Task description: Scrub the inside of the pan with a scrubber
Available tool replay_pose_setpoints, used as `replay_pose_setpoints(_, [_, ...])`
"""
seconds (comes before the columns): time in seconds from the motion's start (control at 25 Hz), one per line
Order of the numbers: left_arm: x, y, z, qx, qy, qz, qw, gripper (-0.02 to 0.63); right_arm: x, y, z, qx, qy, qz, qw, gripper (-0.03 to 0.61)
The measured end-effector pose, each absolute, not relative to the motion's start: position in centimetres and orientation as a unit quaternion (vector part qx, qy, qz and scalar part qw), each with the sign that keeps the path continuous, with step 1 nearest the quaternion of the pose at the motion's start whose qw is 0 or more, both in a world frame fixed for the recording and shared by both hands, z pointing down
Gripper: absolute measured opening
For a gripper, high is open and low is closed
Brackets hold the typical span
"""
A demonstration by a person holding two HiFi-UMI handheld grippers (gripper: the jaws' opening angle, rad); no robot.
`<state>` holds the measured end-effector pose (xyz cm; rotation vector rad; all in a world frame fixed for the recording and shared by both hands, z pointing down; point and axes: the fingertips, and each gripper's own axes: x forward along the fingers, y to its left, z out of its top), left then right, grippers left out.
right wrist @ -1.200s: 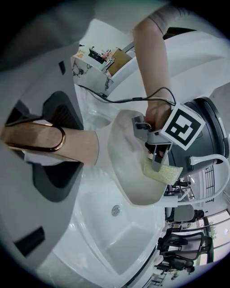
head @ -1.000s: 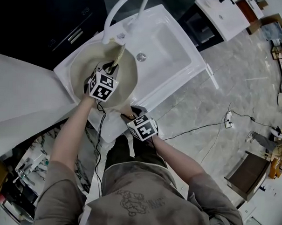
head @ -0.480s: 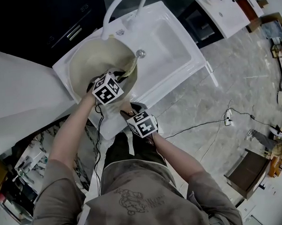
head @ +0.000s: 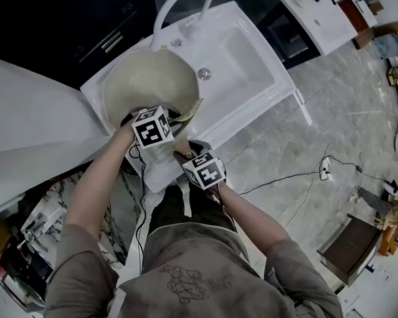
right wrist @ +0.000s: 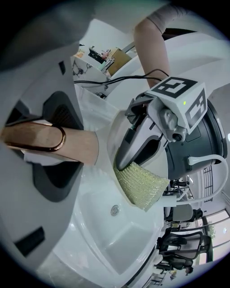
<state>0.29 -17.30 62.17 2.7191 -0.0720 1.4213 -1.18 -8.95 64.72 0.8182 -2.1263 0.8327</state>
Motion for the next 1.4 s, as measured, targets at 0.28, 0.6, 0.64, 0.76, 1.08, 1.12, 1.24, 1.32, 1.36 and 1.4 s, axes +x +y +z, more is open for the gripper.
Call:
replay_pose_setpoints(0.28, [-1.3, -14.6, 61.7, 0.861, 0.047, 0.505, 0.047, 0.066, -1.2, -8.9, 65.2, 0.313, -0.822, 0.322, 0.350, 0.224])
replay_pose_setpoints(0.6, [-3.8, -12.6, 60.7, 0.834, 0.094, 0.540, 0.061, 0.064, -1.3, -8.8, 65.4, 0.309, -0.822, 0.324, 0.352, 0.224])
replay_pose_setpoints(0.64, [-4.2, -12.5, 60.4, 0.833, 0.093, 0.542, 0.063, 0.064, -1.3, -8.8, 65.4, 0.309, -0.822, 0.325, 0.352, 0.224])
replay_pose_setpoints(0.76, [-5.2, -12.4, 59.0, 0.833, 0.087, 0.542, 0.067, 0.064, -1.3, -8.8, 65.5, 0.308, -0.821, 0.326, 0.354, 0.225])
replay_pose_setpoints(1.08, [-5.8, -15.7, 52.3, 0.894, -0.075, 0.438, 0.049, 0.064, -1.4, -8.9, 65.3, 0.317, -0.816, 0.317, 0.365, 0.225])
replay_pose_setpoints(1.12, [-5.9, -16.1, 51.6, 0.900, -0.099, 0.421, 0.048, 0.065, -1.4, -9.0, 65.3, 0.318, -0.816, 0.315, 0.365, 0.225])
replay_pose_setpoints(1.24, [-6.5, -16.8, 49.6, 0.910, -0.173, 0.373, 0.051, 0.066, -1.4, -9.2, 65.2, 0.321, -0.817, 0.315, 0.361, 0.225])
replay_pose_setpoints(1.32, [-6.9, -17.1, 48.6, 0.910, -0.226, 0.342, 0.057, 0.066, -1.3, -9.2, 65.1, 0.323, -0.816, 0.317, 0.360, 0.227])
replay_pose_setpoints(1.36, [-7.2, -17.1, 48.2, 0.909, -0.251, 0.327, 0.060, 0.066, -1.3, -9.2, 65.0, 0.323, -0.816, 0.318, 0.359, 0.227])
replay_pose_setpoints(1.4, [-7.4, -17.1, 47.9, 0.907, -0.275, 0.312, 0.064, 0.066, -1.3, -9.2, 65.0, 0.323, -0.815, 0.320, 0.359, 0.227])
